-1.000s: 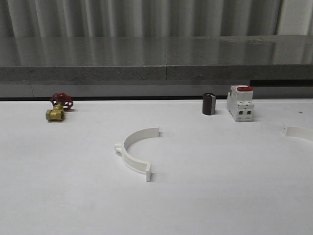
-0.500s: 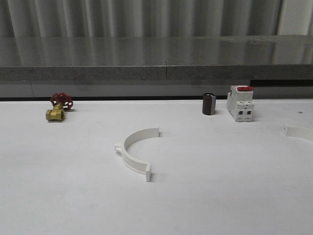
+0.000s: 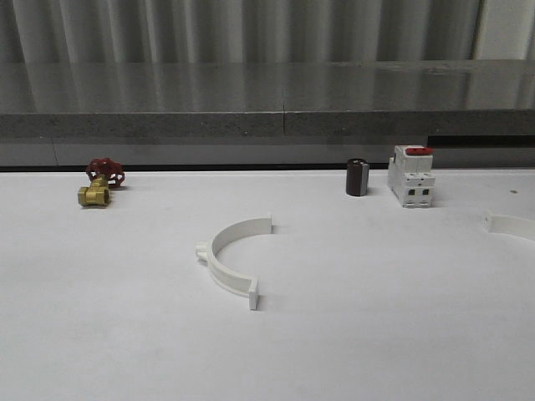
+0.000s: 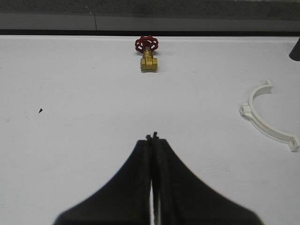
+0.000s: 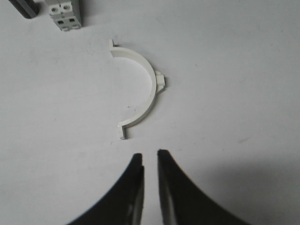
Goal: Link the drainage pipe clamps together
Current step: 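Move the right gripper above the other white clamp half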
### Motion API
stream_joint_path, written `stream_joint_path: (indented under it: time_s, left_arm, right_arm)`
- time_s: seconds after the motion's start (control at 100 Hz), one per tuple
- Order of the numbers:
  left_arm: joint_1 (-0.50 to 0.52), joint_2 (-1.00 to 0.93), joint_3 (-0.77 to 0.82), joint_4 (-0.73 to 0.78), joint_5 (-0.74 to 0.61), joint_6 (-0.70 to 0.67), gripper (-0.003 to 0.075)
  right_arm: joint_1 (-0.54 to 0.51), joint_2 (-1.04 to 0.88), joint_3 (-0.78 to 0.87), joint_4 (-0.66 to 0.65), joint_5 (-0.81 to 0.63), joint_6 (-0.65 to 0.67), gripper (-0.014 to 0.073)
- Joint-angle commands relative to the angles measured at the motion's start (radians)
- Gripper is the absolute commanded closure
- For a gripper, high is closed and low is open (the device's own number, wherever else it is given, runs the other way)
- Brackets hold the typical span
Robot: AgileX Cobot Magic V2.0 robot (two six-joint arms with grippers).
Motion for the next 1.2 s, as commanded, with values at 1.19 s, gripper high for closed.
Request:
stream_joint_path:
  time_s: [1.19]
  left_arm:
    - [0.002,0.008,-0.028,-0.012,-0.074,0.000,0.0740]
  right_arm:
    - [-0.088,0.833,-0.434,0.047,-0.041,-0.258,0.0085]
